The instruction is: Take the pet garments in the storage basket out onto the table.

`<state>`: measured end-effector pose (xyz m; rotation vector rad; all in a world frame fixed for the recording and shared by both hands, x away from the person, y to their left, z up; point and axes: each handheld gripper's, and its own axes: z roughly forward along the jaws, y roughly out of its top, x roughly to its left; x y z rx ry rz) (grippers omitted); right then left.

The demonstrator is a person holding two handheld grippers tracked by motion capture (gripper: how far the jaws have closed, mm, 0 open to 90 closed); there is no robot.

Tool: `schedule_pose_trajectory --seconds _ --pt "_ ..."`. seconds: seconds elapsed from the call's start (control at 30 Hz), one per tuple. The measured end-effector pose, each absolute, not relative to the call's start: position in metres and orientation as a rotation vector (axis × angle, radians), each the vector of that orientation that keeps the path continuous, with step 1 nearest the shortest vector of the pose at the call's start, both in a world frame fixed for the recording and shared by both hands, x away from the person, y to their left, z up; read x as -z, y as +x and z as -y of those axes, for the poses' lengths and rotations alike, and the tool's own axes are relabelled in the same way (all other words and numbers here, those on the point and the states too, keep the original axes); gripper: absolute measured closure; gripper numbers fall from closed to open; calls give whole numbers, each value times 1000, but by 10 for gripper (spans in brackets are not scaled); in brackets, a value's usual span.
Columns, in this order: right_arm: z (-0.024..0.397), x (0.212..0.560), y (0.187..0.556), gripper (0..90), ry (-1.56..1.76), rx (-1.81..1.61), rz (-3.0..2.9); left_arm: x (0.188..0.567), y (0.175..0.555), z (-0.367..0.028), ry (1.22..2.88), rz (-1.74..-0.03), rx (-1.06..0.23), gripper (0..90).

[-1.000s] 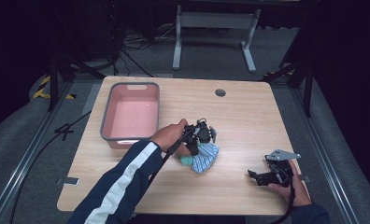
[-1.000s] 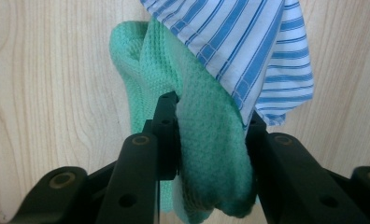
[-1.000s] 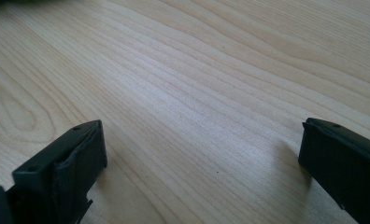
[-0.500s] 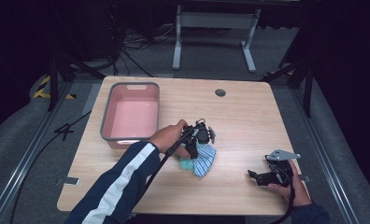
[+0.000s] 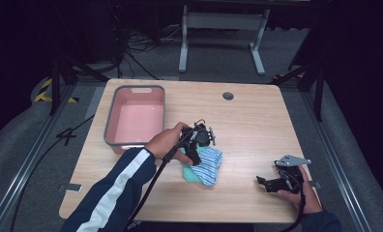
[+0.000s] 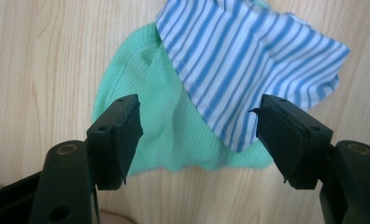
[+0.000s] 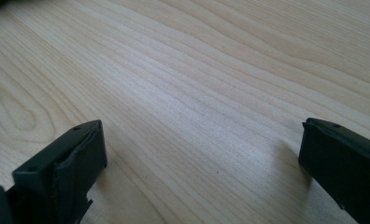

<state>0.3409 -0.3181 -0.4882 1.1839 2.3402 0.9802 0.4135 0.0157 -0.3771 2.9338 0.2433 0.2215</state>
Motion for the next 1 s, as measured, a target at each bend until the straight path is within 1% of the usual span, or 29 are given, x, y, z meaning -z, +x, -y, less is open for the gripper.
schedule_pose_trajectory --seconds 0.27,0.3,0.37,0.43,0.6,1.0 --pt "318 488 341 11 1183 -980 -2341 370 406 -39 2885 -253 -217 295" --pt "318 488 341 12 1184 -980 -2340 370 403 -44 2853 -245 -229 289" --pt "318 488 341 12 1184 -980 -2340 370 400 -49 2832 -245 -213 284" --pt "318 488 341 11 1183 -980 -2340 370 396 -56 2813 -249 -225 272" --pt "318 488 341 11 1184 -980 -2340 371 391 -69 2801 -251 -229 251" --pt "318 488 341 11 1184 -980 -2340 375 376 -103 2781 -290 -299 263"
